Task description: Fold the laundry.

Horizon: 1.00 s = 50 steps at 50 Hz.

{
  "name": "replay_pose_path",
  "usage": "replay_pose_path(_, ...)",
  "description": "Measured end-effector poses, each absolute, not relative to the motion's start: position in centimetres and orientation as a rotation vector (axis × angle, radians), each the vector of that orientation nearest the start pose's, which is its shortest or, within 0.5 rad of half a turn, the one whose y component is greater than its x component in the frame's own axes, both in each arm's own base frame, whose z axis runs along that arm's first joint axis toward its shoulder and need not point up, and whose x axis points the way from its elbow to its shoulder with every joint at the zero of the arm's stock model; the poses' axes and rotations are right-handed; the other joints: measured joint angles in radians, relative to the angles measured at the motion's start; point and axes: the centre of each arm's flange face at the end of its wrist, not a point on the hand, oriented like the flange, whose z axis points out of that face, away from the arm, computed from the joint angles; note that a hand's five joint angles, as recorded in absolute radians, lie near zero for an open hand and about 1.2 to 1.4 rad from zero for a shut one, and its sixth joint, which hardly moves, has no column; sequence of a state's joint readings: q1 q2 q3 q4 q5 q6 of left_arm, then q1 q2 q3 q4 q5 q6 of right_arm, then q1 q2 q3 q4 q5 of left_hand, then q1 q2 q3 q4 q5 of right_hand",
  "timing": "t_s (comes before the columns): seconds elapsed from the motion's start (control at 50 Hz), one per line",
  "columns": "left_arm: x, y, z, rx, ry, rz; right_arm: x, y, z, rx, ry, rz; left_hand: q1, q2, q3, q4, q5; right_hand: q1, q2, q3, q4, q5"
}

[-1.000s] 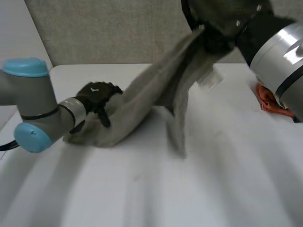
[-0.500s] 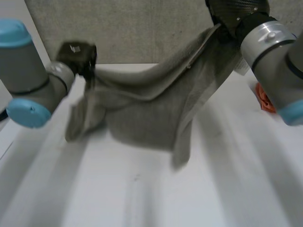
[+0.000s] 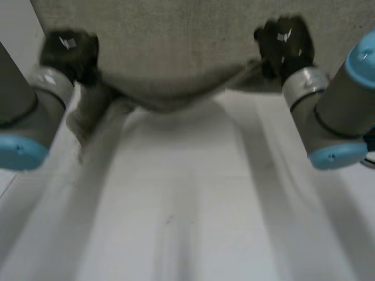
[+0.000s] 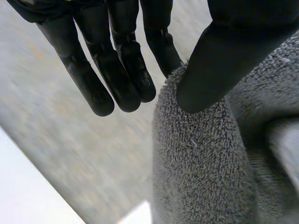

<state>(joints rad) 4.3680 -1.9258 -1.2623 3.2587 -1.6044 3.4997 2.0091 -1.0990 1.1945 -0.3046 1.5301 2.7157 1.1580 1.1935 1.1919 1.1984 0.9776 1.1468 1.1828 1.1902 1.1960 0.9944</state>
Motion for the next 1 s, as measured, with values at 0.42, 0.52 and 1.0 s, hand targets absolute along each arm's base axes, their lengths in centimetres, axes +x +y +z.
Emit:
replay_pose_path(0.42, -26.3, -40.1, 16.9, 0.848, 1.991, -2.147, 30.2, -31.8, 16.4, -1.06, 2.096, -2.02, 0.0, 0.001, 0.0, 0.003, 0.0, 0.0, 0.0, 0.0, 0.0, 0.0)
replay_pose_path(0.52, -26.8, -42.7, 18.5, 0.791, 1.899, -2.214, 30.4, -31.6, 16.8, -1.04, 2.091, -2.032, 0.0, 0.001, 0.0, 0.003, 0.0, 0.0, 0.0, 0.0, 0.0, 0.0)
replay_pose_path(1.0, -27.3, -41.3, 22.4, 0.764, 2.008, -2.067, 30.6, -31.4, 16.6, -1.019, 2.115, -2.037, -0.96, -0.989, -0.982, -1.0, -0.927, 0.0, 0.0, 0.0, 0.0, 0.006)
